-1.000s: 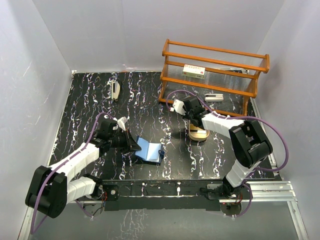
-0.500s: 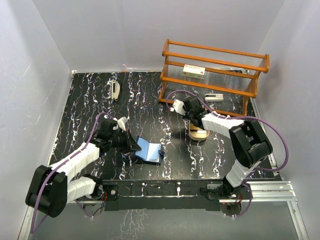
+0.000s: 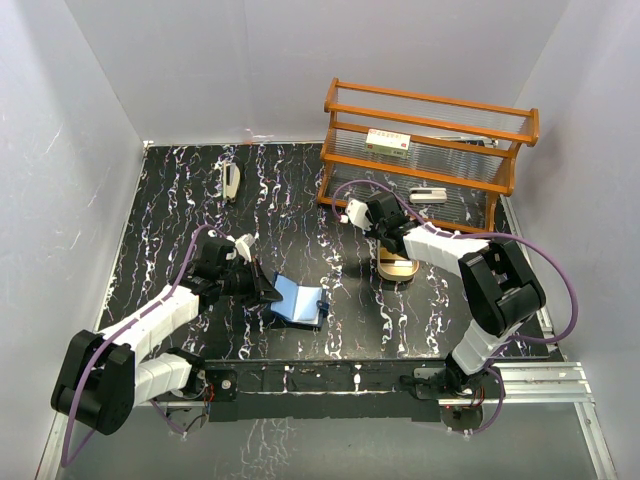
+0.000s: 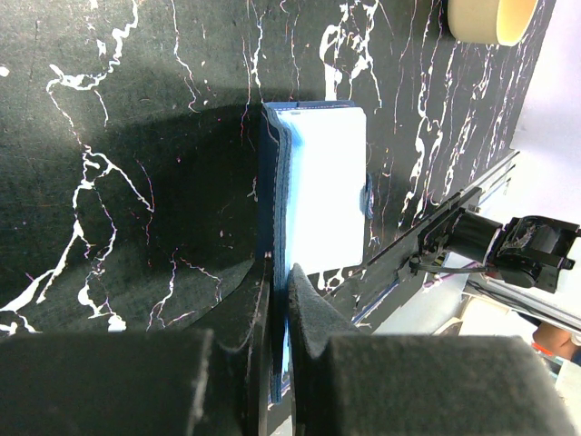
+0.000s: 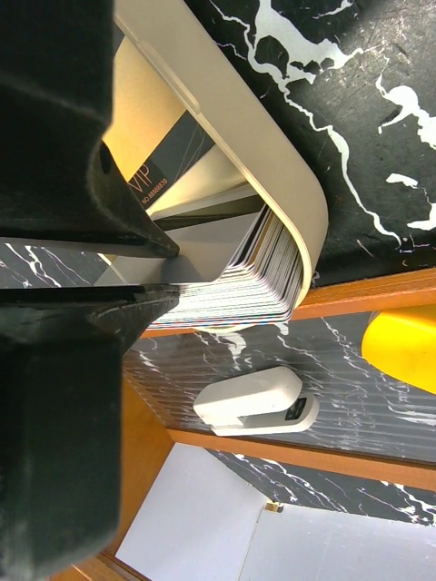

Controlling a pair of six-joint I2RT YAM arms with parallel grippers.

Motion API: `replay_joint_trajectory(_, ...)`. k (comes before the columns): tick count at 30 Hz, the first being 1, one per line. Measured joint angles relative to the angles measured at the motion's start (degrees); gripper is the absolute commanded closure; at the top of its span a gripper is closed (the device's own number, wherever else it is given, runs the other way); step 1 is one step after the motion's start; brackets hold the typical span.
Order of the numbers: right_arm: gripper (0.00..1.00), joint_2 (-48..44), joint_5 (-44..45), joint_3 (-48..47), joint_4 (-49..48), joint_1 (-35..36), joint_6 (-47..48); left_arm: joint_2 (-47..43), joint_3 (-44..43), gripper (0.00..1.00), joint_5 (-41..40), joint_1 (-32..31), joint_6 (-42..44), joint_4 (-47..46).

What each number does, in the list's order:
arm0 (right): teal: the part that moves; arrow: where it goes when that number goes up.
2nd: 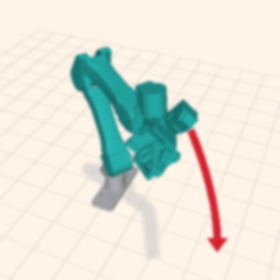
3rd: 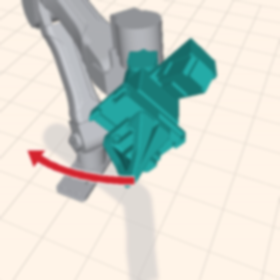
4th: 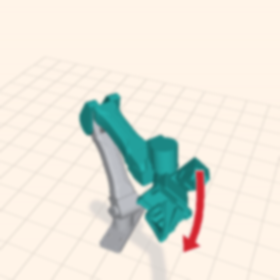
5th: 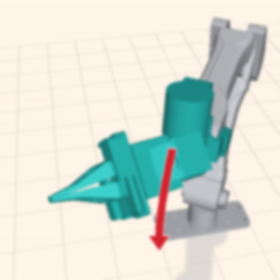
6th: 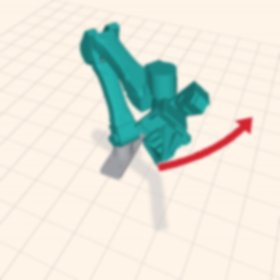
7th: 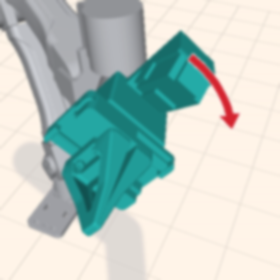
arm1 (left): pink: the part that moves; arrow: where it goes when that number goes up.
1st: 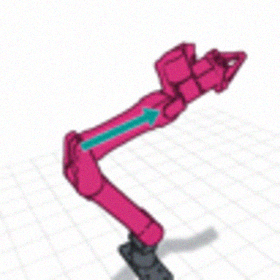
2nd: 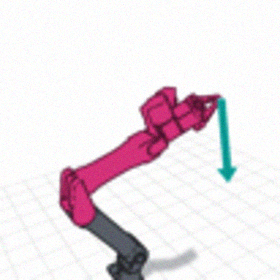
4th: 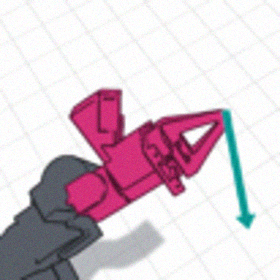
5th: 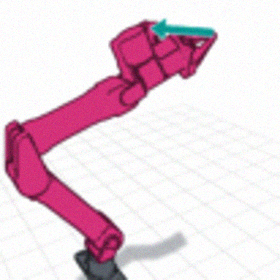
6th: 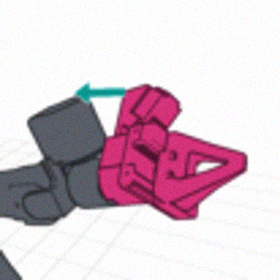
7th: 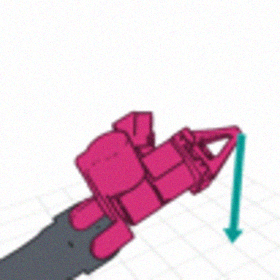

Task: Put the credit cards into the card holder
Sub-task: Pick up the credit card from the storage box.

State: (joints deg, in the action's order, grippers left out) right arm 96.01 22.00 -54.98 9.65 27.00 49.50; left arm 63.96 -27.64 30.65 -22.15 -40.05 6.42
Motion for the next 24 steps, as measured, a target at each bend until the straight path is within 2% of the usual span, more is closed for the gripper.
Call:
replay_joint_trajectory(9, 0.85, -0.1, 0.0, -0.7, 1.4, 0.0, 0.0, 0.0, 0.0, 1.0, 0.0, 0.0, 0.0, 0.0)
replay_joint_trajectory(13, 0.93, -0.3, 0.0, -0.7, 1.9, 0.0, 0.0, 0.0, 0.0, 1.0, 0.0, 0.0, 0.0, 0.0)
replay_joint_trajectory(18, 0.95, -0.4, -0.4, -0.9, 2.7, 0.0, 0.0, 0.0, 0.0, 1.0, 0.0, 0.0, 0.0, 0.0)
replay_joint_trajectory(20, 1.0, -0.5, -0.5, -1.1, 3.1, 0.0, 0.0, 0.0, 0.0, 1.0, 0.0, 0.0, 0.0, 0.0)
replay_joint_trajectory(24, 1.0, -1.0, -0.8, -1.2, 4.0, 0.0, -0.1, 0.0, 0.0, 1.0, 0.0, 0.0, 0.0, 0.0)
